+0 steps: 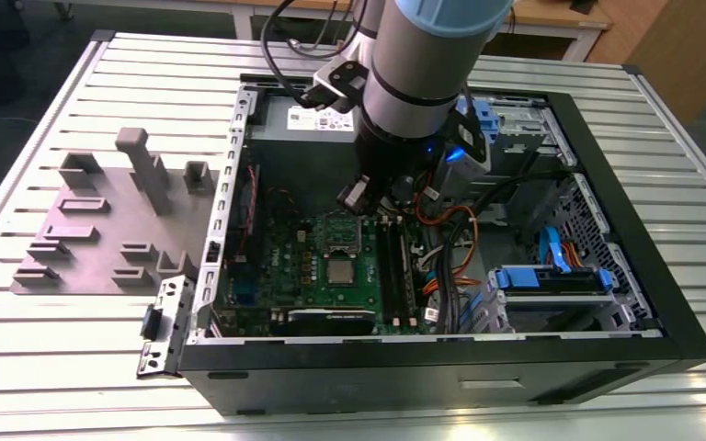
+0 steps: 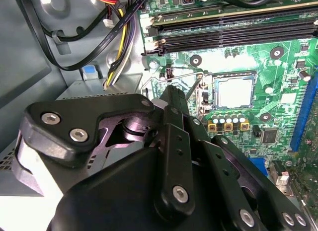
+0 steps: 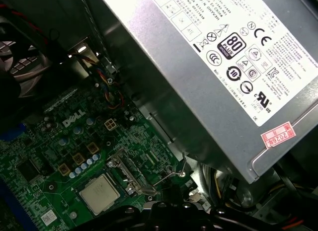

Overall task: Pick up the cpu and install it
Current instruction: 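Close the cpu cover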

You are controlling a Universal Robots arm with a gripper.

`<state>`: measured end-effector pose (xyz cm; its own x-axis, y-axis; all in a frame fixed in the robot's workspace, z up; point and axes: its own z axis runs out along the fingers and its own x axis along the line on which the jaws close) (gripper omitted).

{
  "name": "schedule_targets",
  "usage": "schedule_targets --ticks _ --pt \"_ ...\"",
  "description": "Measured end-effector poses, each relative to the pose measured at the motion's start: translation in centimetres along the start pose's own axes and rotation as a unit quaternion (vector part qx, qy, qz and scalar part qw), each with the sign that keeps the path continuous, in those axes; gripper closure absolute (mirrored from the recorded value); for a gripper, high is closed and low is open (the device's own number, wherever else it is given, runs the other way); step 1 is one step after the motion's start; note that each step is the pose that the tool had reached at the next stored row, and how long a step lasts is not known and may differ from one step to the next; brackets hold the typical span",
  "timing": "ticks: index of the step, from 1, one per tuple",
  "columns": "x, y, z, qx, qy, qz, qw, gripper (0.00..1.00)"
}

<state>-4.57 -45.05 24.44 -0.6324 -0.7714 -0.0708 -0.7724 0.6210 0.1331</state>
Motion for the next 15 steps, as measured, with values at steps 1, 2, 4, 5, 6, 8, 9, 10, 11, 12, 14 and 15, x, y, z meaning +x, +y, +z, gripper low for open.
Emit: schedule_targets --ticks 1,2,4,5,6,8,9,10,11,12,14,15 --pt "0.01 -0.01 0.0 0.0 0.0 0.0 1.0 0.89" --pt "0.02 -0.01 0.0 0.0 0.0 0.0 1.0 0.89" --pt "0.04 -0.04 0.0 0.0 -0.0001 0.0 1.0 0.89" --pt "0.06 -0.05 -0.01 0.0 0.0 0.0 1.0 0.89" --pt "0.07 -0.06 -0.01 0.0 0.0 0.0 1.0 0.89" --pt "0.11 -0.09 -0.02 0.0 0.0 0.0 1.0 0.89" --pt "0.13 -0.11 -0.02 0.0 0.0 0.0 1.0 0.89" --pt "0.15 -0.12 -0.03 0.0 0.0 0.0 1.0 0.89" --pt "0.15 -0.12 -0.02 0.0 -0.0001 0.0 1.0 0.89" --pt "0.16 -0.13 -0.03 0.0 0.0 0.0 1.0 0.89" --pt "0.17 -0.14 -0.03 0.0 0.0 0.0 1.0 0.89" --pt "0.17 -0.14 -0.03 0.0 0.0 0.0 1.0 0.89"
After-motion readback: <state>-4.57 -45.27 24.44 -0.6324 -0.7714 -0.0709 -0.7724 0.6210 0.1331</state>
